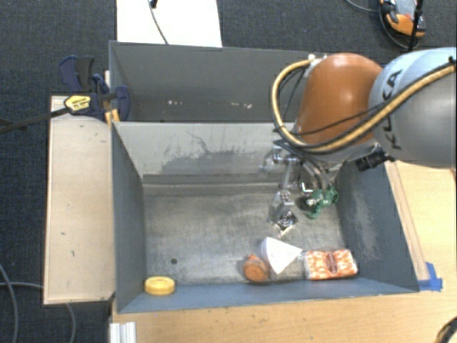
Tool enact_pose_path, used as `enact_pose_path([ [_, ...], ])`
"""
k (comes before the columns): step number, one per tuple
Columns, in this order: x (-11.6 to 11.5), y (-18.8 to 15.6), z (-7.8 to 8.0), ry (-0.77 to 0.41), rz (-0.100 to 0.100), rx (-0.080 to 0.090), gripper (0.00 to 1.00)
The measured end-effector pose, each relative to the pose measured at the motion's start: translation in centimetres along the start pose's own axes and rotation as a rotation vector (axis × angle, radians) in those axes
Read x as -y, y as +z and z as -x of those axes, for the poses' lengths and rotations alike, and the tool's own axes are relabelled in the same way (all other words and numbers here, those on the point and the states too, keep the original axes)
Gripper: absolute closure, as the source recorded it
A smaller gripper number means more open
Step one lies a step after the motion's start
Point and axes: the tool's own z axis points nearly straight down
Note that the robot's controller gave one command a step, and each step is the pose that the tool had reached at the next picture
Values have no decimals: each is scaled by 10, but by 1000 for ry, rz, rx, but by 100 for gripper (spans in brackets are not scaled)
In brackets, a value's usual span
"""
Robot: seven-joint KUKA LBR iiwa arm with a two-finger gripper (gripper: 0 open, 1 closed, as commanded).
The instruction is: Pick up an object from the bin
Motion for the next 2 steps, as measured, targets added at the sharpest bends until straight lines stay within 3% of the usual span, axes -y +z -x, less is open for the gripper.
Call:
enact_pose_path([
  [1,0,-4,2,1,0,8,0],
  [2,0,14,-3,-44,0,15,0],
])
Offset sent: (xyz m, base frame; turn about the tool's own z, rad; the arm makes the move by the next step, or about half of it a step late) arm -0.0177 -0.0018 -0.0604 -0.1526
